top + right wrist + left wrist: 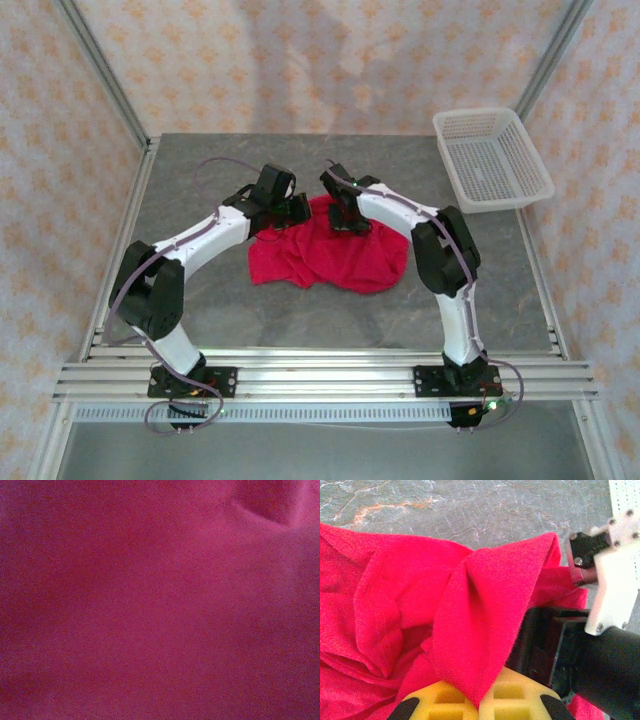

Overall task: Fold the inside-out t-shirt
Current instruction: Turn the T-shirt inside out at the center of the table.

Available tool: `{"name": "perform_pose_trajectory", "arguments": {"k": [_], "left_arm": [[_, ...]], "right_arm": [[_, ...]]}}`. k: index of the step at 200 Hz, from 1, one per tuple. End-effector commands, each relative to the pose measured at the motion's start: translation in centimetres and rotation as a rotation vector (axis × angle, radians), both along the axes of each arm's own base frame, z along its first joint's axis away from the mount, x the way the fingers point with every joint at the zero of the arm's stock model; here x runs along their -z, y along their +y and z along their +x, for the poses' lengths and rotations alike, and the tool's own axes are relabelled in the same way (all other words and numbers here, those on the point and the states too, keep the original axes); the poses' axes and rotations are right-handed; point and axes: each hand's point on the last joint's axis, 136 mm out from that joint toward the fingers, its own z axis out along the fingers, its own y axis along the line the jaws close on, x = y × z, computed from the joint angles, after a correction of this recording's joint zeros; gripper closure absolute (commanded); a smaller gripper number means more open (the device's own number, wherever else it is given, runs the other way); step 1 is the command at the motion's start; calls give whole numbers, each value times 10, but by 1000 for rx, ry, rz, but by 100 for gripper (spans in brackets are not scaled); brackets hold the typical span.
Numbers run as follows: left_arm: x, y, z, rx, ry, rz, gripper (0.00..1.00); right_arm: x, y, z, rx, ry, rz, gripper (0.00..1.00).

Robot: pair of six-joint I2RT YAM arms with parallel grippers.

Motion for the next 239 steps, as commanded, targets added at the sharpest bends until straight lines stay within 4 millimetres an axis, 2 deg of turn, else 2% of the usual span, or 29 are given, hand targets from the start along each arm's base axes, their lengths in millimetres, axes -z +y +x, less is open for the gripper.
{"name": "perform_pose_trajectory", "arguments": {"k": [1,12,35,96,116,144,157,168,177,194,211,220,231,239], "left_arm": [[-16,5,-6,3,-34,19,100],[-17,7,-6,3,-37,23,100],[-19,8,-5,2,-40,29,100],[-23,13,13,-19,-46,32,100],[-17,20,25,-35,-32,51,100],[2,26,38,-44,17,64,100],[10,24,38,-42,36,55,100],[15,20,37,-42,46,30,100],[18,18,36,-45,49,19,100],[20,13,31,-34,44,24,100],[17,9,26,-14,32,38,99],[15,9,23,-5,30,47,94],[12,9,19,12,26,59,77],[9,10,15,27,18,72,70]], "right_arm": [[-6,-7,9,-11,-20,-49,90],[-13,-7,8,-20,-22,-49,100],[-43,-9,2,-33,-48,-28,100],[-164,-13,-28,-72,-183,146,100],[-202,-19,-41,-78,-226,208,100],[-260,-35,-57,-63,-336,300,100],[-277,-44,-65,-48,-380,328,100],[-280,-50,-69,-38,-391,358,100],[-275,-51,-70,-29,-377,401,100],[-246,-49,-67,0,-306,449,100],[-208,-47,-59,22,-243,434,100],[-186,-50,-53,58,-205,422,100],[-165,-51,-48,72,-168,408,100],[-153,-51,-47,81,-152,396,100]]}}
